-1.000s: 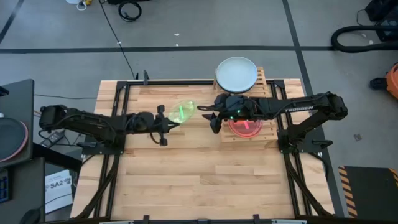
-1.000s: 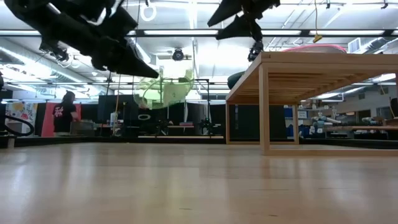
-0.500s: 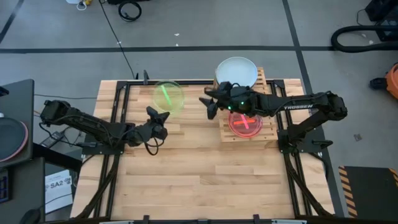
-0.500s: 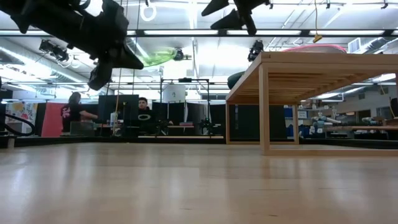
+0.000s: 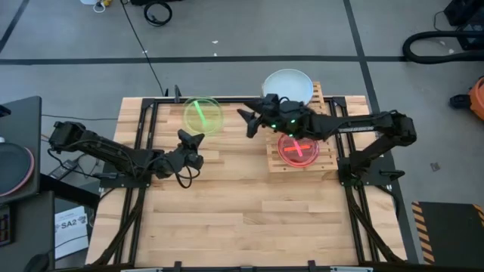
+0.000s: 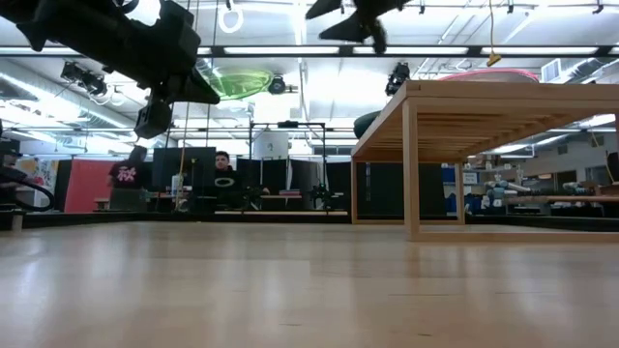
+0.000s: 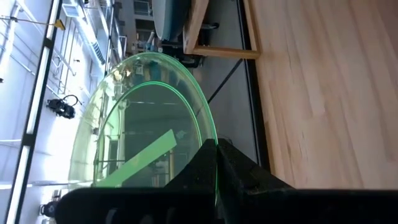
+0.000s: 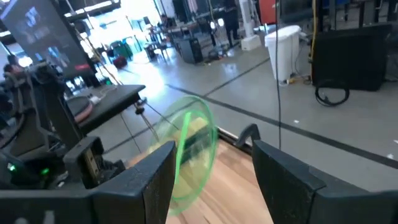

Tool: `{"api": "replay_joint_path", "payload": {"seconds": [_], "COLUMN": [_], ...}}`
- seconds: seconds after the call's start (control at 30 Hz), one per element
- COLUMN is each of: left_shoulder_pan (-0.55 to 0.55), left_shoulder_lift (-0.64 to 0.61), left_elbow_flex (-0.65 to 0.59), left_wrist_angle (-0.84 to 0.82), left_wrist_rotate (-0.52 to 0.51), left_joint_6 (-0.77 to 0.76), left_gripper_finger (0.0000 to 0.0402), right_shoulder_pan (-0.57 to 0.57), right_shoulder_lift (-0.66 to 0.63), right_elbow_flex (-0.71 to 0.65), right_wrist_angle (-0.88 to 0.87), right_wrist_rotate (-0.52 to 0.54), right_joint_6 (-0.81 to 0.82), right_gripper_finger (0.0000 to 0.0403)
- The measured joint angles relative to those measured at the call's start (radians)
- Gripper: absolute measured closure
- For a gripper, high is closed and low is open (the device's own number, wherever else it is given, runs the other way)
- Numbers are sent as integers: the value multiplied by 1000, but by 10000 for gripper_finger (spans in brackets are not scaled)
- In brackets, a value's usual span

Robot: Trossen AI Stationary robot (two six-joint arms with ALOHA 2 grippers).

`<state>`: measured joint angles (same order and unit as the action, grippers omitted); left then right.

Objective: Place and stack plates onto a shelf
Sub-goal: Stack the light green plate on top of the light pink plate on the shelf

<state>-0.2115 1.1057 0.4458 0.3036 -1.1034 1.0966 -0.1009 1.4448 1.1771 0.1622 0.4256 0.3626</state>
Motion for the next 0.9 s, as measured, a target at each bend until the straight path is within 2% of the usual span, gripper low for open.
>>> {"api": "replay_joint_path", "payload": {"seconds": [0.37, 0.63, 0.9], "left_shoulder_pan": [0, 0, 1], "left_shoulder_lift": [0, 0, 0], "left_elbow_flex": [0, 0, 0], "left_wrist_angle": [-1, -1, -1], "left_wrist_rotate": [0, 0, 1], "left_joint_6": [0, 0, 0], "left_gripper_finger": [394, 393, 393], "right_shoulder_pan": [-25, -46, -47], "right_shoulder_lift": [239, 335, 354], "right_elbow_flex": [-1, -1, 0], "right_wrist_angle": [324, 415, 425], "right_wrist_rotate": [-4, -7, -8], "right_joint_6": [-71, -70, -17], "right_gripper_finger": [186, 186, 188]}}
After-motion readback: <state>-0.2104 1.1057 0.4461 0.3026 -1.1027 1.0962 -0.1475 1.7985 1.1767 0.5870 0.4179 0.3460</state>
